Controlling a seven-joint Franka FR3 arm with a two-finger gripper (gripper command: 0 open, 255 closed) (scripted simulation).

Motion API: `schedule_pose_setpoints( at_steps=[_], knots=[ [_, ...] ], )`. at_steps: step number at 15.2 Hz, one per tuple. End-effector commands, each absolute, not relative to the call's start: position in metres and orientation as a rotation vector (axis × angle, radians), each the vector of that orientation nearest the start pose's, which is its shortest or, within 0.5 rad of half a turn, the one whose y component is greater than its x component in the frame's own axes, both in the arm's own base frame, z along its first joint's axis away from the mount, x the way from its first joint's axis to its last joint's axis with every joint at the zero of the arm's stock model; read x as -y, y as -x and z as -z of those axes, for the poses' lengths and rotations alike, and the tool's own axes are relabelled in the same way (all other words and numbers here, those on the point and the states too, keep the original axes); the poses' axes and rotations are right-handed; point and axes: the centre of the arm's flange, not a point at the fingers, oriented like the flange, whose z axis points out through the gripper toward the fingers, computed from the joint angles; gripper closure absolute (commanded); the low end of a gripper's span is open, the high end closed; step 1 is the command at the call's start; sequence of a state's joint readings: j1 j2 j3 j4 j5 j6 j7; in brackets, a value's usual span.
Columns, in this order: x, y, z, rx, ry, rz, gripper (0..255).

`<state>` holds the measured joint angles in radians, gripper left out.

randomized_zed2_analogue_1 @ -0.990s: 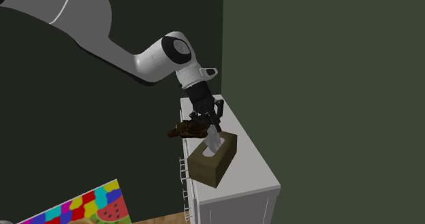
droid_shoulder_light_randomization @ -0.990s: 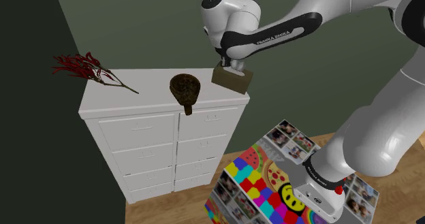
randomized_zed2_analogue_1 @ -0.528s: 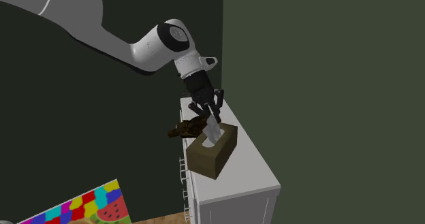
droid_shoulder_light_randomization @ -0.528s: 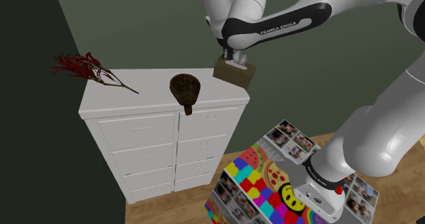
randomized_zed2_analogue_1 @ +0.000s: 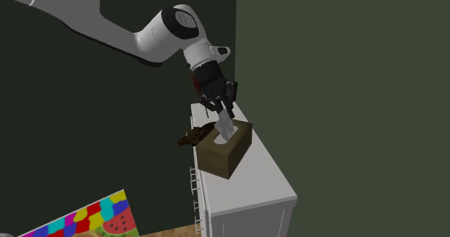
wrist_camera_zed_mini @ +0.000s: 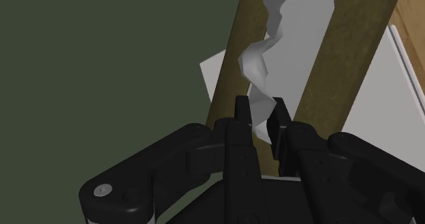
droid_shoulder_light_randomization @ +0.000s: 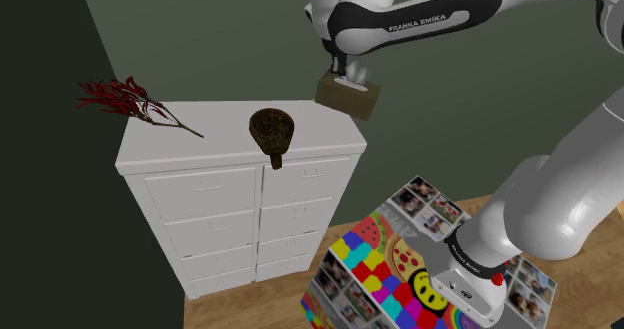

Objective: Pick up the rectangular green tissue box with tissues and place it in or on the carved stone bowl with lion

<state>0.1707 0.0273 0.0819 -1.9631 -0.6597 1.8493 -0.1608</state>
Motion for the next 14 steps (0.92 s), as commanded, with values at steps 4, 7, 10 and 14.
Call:
schedule_pose_setpoints(
  at_steps=[4, 7, 10, 14],
  knots=[
    [-0.092, -0.55, -0.49, -0.8, -2.385, 0.139, 255],
    [-0.117, -0.555, -0.5, -0.8, -2.385, 0.139, 255],
    [-0.155, -0.563, -0.509, -0.8, -2.385, 0.139, 255],
    [-0.205, -0.574, -0.52, -0.8, -2.385, 0.139, 255]
  ],
)
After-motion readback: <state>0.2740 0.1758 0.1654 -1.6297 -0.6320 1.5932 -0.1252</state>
